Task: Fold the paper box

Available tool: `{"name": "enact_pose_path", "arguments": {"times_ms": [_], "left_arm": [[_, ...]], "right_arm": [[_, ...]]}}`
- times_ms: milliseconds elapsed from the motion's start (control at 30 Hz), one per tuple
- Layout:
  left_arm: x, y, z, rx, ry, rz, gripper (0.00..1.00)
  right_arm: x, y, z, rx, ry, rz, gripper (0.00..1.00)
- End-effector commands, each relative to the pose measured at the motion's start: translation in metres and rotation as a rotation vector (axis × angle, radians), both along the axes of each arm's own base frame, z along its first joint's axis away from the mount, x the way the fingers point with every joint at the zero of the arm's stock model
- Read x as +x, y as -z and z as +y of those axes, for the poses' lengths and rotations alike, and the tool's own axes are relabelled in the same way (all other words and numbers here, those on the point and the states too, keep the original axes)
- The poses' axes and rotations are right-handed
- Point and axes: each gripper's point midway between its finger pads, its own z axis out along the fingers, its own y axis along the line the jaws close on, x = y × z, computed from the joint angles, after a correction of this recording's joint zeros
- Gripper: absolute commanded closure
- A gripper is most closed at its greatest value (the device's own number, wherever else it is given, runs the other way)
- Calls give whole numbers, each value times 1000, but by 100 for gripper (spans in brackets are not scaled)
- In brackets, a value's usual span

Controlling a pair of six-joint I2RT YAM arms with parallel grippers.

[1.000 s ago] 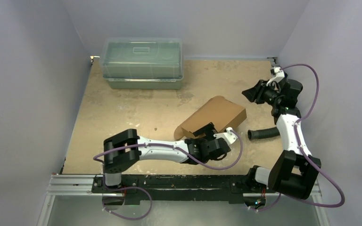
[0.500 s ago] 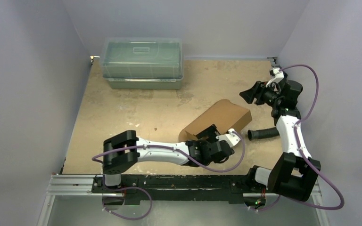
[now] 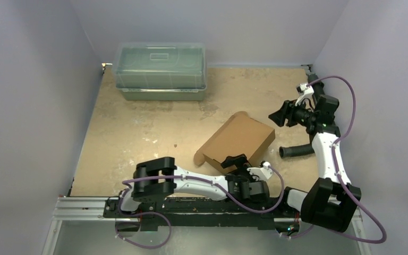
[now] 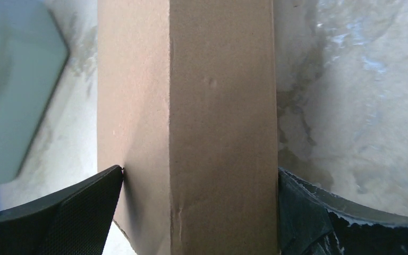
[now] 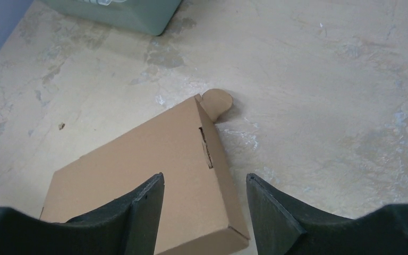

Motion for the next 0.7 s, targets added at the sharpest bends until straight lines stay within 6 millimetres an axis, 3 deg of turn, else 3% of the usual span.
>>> {"name": "enact_pose_path", "arguments": {"times_ms": [0,267,467,567,667], "left_arm": [[12,-17,15,70,-142,-190,1],[3,-27,18,183,-139,-333,1],[4,-23,24,347,-87,-373,1],[1,-25,24,316,-57,-342,1],[-4,-41,22,234,-45,-339,1]], "right_arm": [[-1,-11,-2,-40,-11,-48,38],[1,-6,-3,-33,-14,-29,37],[1,-3,-2,-28,-17,-19,37],[1,-3,-2,-26,-20,-17,36],[-1,-1,2,-10,-39,-8,36]]}}
